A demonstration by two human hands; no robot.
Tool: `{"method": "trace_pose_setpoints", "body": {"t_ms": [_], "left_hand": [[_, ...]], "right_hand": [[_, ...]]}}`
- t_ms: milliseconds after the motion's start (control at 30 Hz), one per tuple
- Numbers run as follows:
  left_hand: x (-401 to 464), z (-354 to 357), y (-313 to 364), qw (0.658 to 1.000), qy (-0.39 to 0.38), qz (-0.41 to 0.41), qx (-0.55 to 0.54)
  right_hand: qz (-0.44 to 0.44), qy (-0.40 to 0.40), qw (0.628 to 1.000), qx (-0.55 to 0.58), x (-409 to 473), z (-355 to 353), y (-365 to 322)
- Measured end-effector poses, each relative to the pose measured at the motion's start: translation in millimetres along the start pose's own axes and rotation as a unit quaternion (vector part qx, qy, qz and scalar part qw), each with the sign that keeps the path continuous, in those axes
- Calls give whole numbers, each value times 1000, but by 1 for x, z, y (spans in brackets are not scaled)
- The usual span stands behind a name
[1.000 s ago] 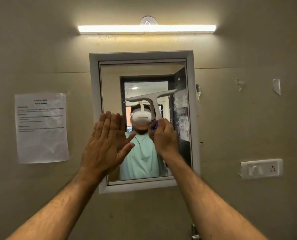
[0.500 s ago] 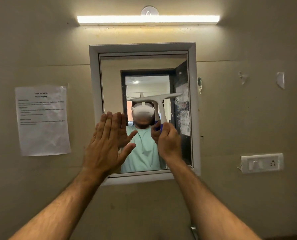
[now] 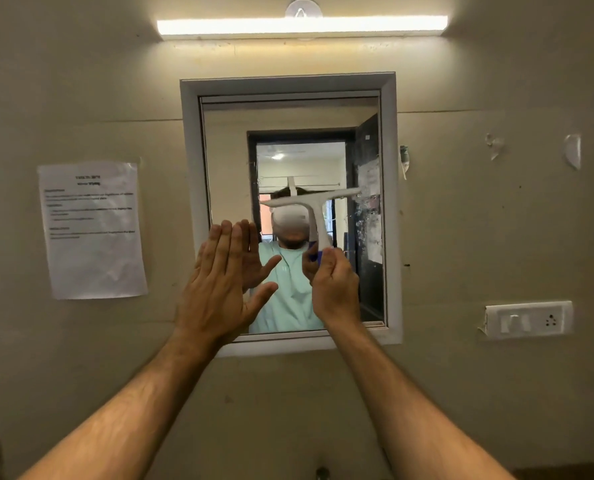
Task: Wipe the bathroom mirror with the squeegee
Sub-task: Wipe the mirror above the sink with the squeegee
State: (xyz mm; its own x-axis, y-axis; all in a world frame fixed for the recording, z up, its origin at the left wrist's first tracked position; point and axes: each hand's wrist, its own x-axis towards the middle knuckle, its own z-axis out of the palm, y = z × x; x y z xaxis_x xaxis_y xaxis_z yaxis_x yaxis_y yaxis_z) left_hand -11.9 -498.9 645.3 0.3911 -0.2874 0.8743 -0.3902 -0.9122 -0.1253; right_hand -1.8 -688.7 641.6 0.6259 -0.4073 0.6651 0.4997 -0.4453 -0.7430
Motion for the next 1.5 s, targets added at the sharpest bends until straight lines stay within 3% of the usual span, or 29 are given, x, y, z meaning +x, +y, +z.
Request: {"method": "trace_pose_setpoints", "body": {"t_ms": [167, 400, 633, 933, 1167, 1500], "left_hand": [[-4, -2, -7, 1000, -14, -10, 10], [-14, 2, -6, 1000, -14, -24, -5], [-26, 7, -8, 999, -39, -27, -20], [-32, 13, 5, 998, -37, -28, -46], [-36, 13, 7, 998, -41, -26, -46], [-25, 15, 19, 998, -31, -23, -49]], "right_hand": [[4, -3, 1000, -8, -24, -1, 28], [-22, 9, 1000, -21, 9, -9, -15], [10, -32, 999, -40, -42, -10, 46], [7, 9, 1000, -15, -8, -18, 6], [35, -20, 999, -11, -59, -14, 55], [-5, -12, 999, -42, -9, -13, 10]]}}
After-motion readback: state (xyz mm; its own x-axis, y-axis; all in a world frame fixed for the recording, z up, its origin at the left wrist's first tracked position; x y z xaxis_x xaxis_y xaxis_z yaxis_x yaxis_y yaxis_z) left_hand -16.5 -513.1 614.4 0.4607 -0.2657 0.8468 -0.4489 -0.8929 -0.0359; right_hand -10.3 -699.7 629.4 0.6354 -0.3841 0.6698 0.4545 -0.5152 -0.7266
